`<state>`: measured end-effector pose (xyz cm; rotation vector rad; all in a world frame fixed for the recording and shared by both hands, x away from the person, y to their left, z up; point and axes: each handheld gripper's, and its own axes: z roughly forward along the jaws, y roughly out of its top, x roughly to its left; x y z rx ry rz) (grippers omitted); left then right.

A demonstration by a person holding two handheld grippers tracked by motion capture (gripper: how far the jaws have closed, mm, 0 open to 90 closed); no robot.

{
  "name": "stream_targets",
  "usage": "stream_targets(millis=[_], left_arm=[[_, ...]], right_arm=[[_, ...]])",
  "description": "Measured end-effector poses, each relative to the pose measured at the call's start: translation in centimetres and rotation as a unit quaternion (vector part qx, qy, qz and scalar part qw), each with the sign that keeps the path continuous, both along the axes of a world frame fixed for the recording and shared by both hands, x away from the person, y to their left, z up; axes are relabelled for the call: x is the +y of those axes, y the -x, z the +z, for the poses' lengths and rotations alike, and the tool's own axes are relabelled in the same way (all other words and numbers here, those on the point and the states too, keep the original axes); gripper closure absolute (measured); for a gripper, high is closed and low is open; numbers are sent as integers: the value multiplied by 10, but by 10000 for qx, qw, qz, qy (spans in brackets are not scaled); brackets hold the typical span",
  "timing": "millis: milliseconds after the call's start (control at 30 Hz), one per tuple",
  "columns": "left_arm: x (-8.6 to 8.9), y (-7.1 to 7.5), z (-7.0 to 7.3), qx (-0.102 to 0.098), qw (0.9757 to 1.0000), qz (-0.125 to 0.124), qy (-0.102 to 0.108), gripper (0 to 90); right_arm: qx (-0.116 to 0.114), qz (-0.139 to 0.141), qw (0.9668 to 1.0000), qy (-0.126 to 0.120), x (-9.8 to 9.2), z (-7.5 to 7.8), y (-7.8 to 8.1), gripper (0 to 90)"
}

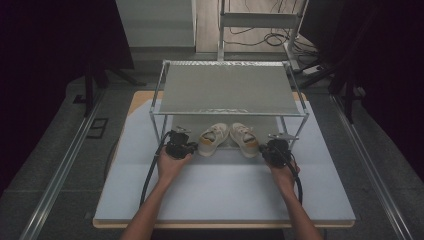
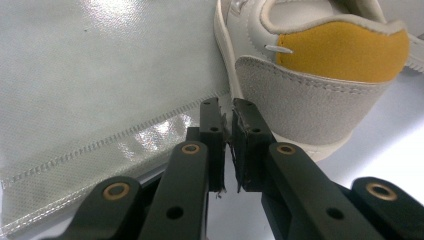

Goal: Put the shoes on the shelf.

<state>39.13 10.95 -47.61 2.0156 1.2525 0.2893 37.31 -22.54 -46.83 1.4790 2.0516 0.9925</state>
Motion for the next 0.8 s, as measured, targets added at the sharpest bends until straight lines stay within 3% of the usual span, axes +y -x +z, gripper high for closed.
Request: stream_targets(millis=[233,533,633,700,800], left_arm=[[-4,1,0,-4,10000,-12,22,843],[-26,2,0,162,9995,-79,276,888],[-35,2,-1,160,9994,-173,273,887],[-40,2,-1,127,9998,-82,162,896],[-36,1,-2,132,9996,-146,195,885]], right_arm=[[-23,58,10000,-55,10,-1,0,889],[-41,332,9993,-167,32,-2,1,894],[-41,396,9990,-202,38,-3,1,894],[-76,385,9991,-150,41,-3,1,896],[-45,392,9990,-205,40,-3,1,894]])
